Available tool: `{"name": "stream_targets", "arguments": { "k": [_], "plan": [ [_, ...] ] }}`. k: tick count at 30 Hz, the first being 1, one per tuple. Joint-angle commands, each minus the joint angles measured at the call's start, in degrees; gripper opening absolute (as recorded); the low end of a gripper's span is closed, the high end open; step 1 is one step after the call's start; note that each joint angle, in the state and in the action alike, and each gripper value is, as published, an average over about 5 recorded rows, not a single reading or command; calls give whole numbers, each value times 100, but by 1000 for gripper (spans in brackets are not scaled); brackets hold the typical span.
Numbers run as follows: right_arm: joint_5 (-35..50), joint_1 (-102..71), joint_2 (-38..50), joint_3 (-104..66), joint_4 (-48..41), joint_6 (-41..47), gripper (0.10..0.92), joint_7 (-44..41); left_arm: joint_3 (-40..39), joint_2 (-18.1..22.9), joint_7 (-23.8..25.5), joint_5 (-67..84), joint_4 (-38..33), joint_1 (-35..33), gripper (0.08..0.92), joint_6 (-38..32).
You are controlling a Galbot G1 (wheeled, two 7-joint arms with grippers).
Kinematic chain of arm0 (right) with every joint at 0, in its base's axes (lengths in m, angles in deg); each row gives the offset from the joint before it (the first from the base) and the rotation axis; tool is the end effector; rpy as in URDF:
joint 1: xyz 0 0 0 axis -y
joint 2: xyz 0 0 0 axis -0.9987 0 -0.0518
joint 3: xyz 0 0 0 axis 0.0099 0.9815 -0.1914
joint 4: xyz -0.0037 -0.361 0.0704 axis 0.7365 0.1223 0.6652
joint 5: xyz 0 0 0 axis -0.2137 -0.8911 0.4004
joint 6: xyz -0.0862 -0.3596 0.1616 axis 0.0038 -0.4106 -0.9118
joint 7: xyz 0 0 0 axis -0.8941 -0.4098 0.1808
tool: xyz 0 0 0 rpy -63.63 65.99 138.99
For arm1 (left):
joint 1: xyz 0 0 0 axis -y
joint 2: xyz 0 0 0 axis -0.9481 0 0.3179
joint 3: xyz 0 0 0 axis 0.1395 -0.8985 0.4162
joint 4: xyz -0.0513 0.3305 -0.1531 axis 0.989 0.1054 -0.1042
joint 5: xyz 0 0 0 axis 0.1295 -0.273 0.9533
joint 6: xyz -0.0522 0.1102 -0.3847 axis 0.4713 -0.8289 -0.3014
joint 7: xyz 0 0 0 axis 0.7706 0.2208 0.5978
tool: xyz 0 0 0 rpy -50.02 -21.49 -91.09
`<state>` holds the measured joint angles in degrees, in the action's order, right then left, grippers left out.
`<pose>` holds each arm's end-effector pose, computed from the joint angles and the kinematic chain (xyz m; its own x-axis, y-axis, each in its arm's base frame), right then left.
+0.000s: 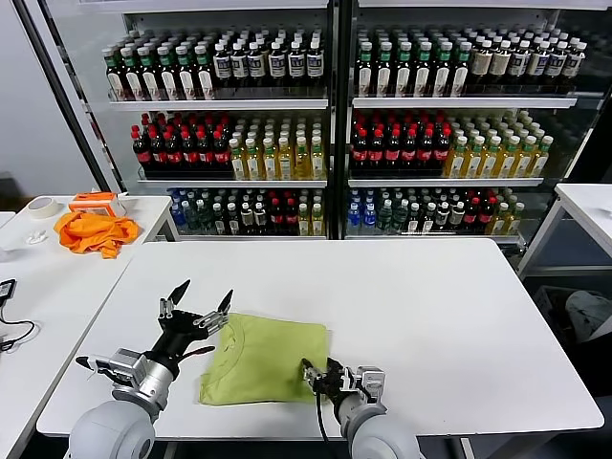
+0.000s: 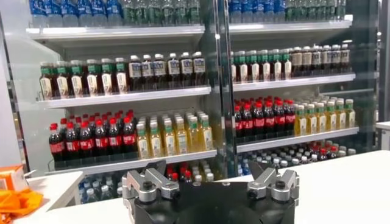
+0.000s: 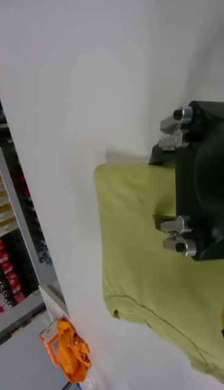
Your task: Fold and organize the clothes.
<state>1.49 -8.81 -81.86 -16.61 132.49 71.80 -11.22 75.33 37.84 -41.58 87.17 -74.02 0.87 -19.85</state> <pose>0.2769 0.1270 -0.2833 -0.7280 -0.3509 0.5890 -0.1787 0.9265 0.3311 0.2821 0.0618 -0.2331 -0.9703 0.2185 0.1034 0.2258 0.9720 0.0648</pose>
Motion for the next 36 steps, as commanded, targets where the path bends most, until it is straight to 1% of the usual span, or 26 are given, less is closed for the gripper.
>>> {"name": "stream_targets", "arguments": {
  "k": [1, 7, 14, 17, 25, 36],
  "plan": [
    [474, 37, -51, 87, -103, 35, 525, 186, 23, 8, -5, 8, 27, -15, 823, 22],
    [213, 54, -92, -17, -126, 28, 360, 128, 18, 28, -6, 1, 45, -18, 823, 17],
    [-286, 307, -9, -341, 111, 30, 157, -63, 31, 46, -8, -28, 104, -21, 823, -12],
    [-482, 568, 124, -537, 187, 31, 110, -163, 38, 46, -1, -90, 165, -5, 823, -98],
    [-825, 791, 391, -1084, 44, 29, 106, -258, 25, 96, 21, -186, 240, -5, 823, -249],
    [-865, -164, 491, -1351, 423, 29, 106, -225, -16, 154, 34, -284, 296, -53, 823, -322]
  ]
}}
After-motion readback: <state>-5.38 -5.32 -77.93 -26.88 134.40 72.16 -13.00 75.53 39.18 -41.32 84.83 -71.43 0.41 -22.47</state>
